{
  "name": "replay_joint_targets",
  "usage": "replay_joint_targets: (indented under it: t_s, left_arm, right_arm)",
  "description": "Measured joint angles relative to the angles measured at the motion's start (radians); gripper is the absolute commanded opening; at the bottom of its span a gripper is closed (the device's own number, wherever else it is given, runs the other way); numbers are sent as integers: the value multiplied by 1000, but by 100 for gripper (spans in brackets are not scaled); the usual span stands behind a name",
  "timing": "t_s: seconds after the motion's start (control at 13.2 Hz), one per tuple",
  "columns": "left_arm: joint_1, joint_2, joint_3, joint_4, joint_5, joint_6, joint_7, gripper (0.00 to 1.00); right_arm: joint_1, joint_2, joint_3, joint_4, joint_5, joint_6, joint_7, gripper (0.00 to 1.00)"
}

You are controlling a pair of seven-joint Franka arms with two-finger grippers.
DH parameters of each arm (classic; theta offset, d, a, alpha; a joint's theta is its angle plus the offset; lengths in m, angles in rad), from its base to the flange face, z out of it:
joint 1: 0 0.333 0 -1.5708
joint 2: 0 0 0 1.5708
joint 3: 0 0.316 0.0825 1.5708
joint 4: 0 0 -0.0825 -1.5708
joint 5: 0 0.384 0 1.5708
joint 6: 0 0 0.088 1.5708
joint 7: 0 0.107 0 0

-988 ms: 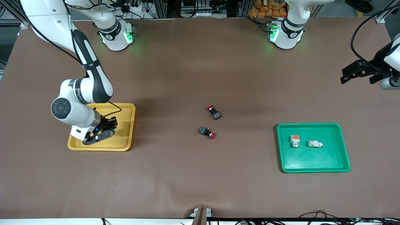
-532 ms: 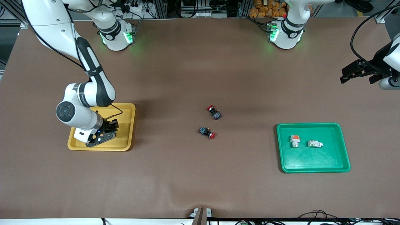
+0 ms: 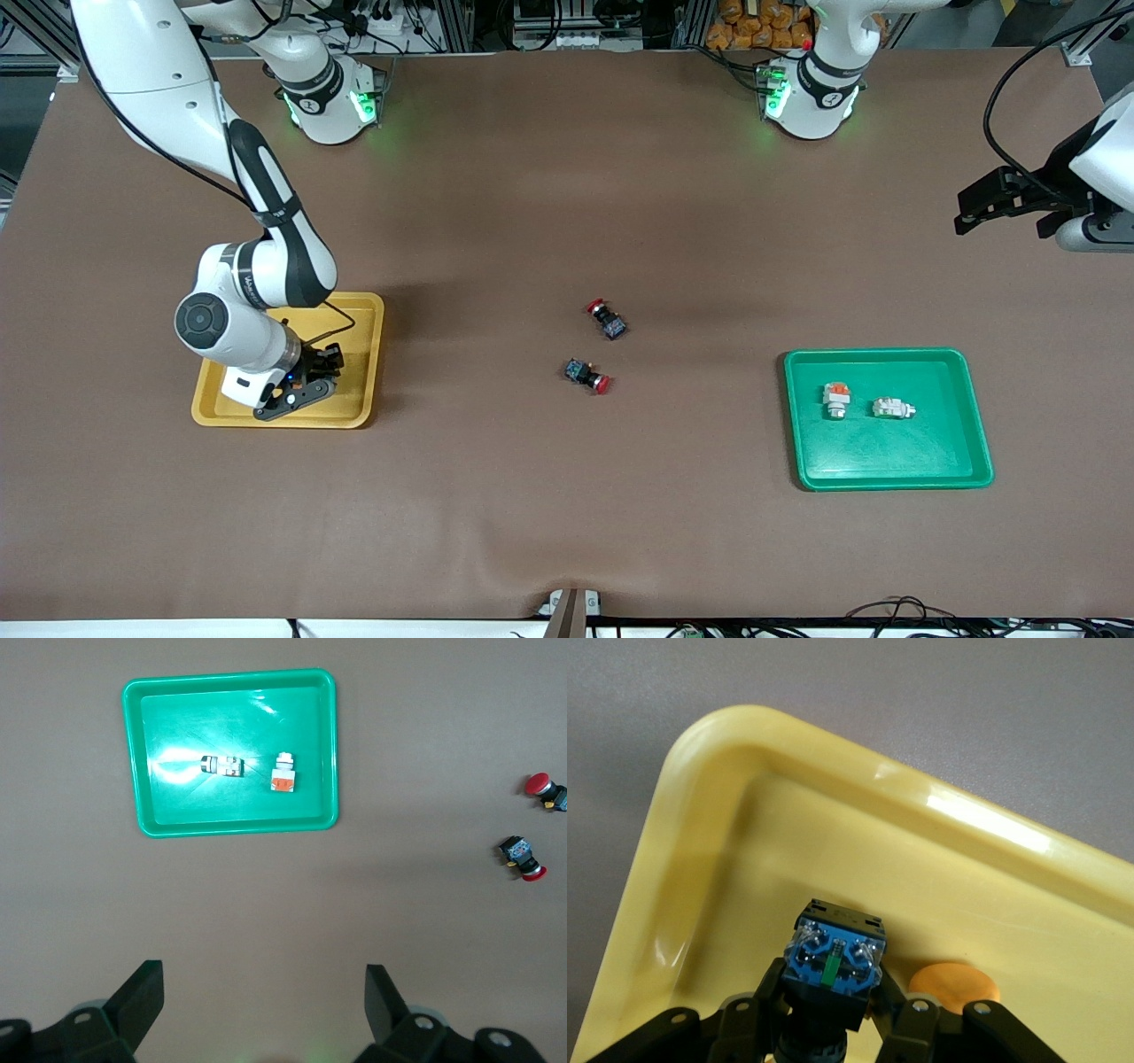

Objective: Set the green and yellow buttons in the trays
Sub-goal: 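Lower the button into the yellow tray and open the right gripper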

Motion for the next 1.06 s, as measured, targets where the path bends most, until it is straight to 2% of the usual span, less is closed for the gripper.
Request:
replay_joint_targets:
  t_s: [0.68,1.06]
  left_arm:
    - [3,0,4,2,0,0,0,100]
    - [3,0,4,2,0,0,0,100]
  right_arm:
    - [0,19,0,-10,0,51,-38,100]
    - [0,-37,0,68,1,-180,-38,100]
